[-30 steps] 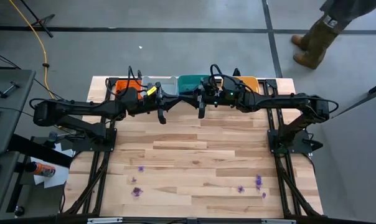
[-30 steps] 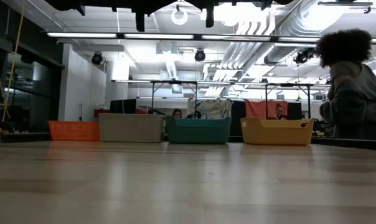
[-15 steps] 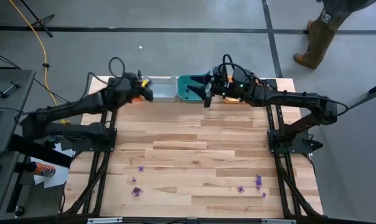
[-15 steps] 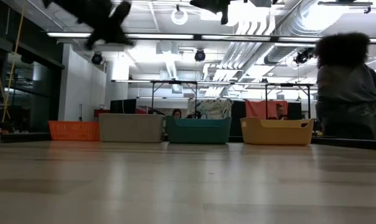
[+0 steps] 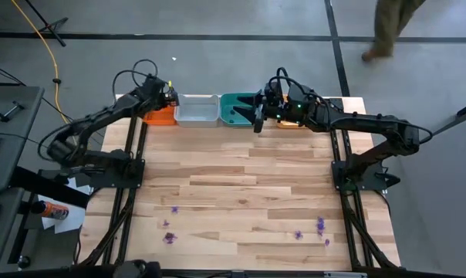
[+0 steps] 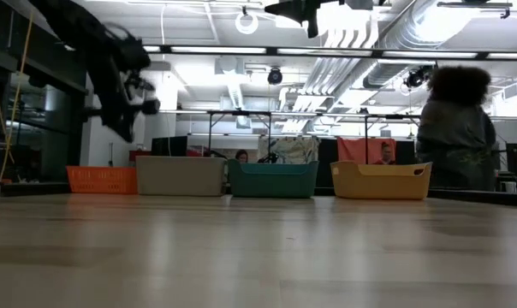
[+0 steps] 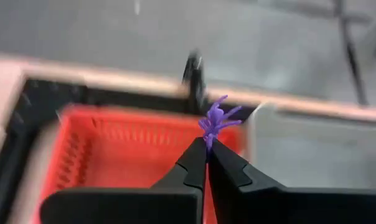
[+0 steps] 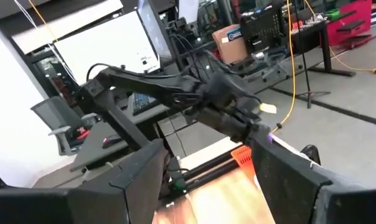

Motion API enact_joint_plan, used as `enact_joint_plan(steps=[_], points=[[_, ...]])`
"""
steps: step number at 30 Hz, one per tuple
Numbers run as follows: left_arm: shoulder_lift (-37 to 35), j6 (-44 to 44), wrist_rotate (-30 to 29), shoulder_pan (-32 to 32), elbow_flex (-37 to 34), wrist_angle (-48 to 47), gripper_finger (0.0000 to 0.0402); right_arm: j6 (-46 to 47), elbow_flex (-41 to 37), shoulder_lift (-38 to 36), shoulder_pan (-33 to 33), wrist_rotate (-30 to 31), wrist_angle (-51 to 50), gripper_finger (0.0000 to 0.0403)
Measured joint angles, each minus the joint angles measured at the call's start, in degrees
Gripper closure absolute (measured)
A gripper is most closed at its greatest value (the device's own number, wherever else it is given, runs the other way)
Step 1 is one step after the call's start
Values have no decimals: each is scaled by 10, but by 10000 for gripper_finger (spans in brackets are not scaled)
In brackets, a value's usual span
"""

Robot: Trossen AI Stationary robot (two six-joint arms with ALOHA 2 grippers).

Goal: Sort Halloween decoration
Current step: Put the violet spider into the orange bin

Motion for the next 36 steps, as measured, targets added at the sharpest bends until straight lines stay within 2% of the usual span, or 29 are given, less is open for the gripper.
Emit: enact_joint_plan(steps=[5, 10, 22, 27, 32, 36], points=[[61, 4, 40, 14, 3, -2, 401, 22, 0, 0, 0, 0, -11, 165], [71, 4, 40, 14, 3, -16, 386, 25, 0, 0, 0, 0, -13, 165], [38, 4, 55, 14, 3, -27, 285, 23, 0, 0, 0, -3, -19, 165], [-28, -16, 124, 14, 3, -9, 257, -4, 0, -30, -1, -8, -36, 165], [-122, -31, 229, 8, 3, 82, 252, -48, 0, -78, 0, -9, -106, 165], [-192, -27, 307, -30, 3, 157, 256, -52, 0, -109, 0, -9, -187, 165]])
